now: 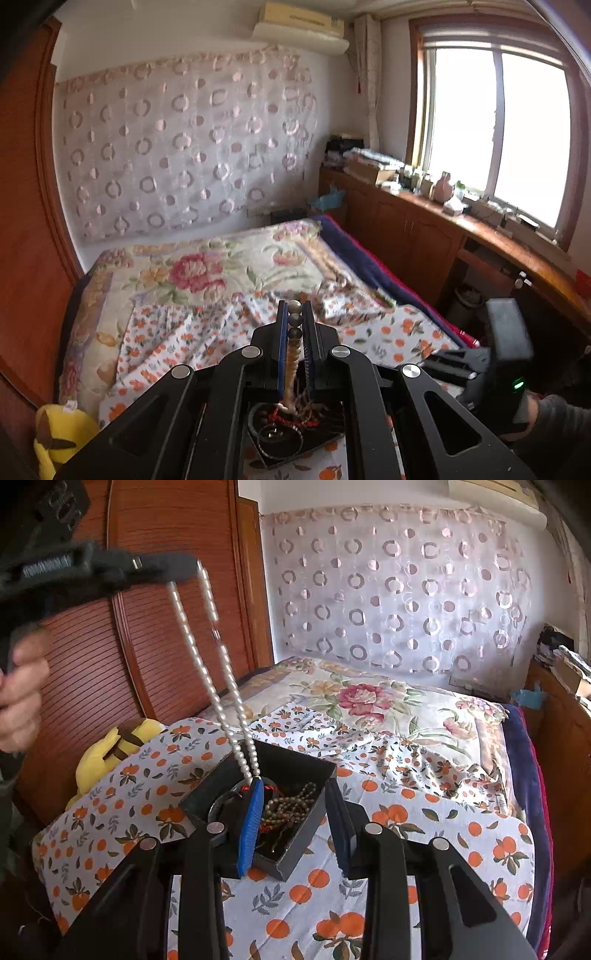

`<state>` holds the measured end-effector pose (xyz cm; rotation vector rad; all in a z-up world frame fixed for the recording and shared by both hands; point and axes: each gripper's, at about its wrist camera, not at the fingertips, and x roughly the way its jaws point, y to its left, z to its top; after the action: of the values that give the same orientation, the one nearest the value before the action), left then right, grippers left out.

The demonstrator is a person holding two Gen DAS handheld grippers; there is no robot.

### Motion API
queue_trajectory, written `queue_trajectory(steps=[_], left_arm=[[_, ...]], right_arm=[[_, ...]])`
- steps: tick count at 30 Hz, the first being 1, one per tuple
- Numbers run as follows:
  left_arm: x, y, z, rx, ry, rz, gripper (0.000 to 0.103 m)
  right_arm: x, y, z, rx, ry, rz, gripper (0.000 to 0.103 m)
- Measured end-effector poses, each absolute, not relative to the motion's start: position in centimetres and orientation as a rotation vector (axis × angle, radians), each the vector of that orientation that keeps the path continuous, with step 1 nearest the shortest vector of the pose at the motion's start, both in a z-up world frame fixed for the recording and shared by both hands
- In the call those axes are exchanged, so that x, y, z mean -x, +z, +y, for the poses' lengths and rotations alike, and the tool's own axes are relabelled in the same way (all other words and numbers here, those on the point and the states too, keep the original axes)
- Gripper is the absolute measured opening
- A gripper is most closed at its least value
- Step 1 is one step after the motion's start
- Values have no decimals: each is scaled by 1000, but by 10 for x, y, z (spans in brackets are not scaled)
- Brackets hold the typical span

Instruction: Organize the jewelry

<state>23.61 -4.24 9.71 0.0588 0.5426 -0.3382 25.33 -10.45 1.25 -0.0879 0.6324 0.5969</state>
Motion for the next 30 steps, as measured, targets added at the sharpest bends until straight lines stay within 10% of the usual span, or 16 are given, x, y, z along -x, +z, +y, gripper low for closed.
queue_trajectory(steps=[8, 11, 16, 24, 30], left_arm=[[-257, 38, -36, -55, -258, 641, 8], [-254, 24, -30, -45, -231, 650, 38], [-238, 5, -25, -46, -192, 667, 41], [-187, -2, -21, -44, -133, 634, 85], [-136, 4, -17, -40, -99, 576, 96]], right_arm=[[-245, 1, -102, 89, 574, 658, 37], [-239, -1, -103, 80, 550, 661, 37], [-230, -5, -107, 58, 514, 663, 37], [-199, -2, -115, 8, 445, 643, 65], [-168, 7, -120, -39, 416, 614, 80]])
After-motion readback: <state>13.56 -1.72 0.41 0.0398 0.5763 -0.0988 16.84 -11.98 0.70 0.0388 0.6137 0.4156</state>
